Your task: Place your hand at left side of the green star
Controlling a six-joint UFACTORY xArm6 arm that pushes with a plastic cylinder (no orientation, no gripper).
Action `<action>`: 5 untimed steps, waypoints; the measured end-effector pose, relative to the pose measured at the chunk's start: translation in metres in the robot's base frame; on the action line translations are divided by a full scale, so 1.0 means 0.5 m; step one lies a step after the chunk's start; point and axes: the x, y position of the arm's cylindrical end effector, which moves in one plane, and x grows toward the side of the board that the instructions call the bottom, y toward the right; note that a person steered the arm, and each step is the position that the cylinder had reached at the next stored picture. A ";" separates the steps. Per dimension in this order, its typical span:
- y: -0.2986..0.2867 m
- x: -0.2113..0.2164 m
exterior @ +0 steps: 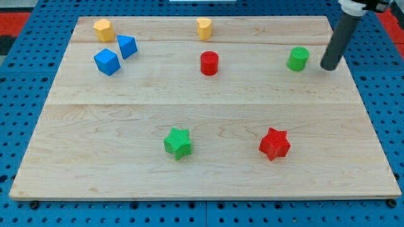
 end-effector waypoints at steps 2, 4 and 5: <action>-0.163 -0.032; -0.346 0.096; -0.491 0.155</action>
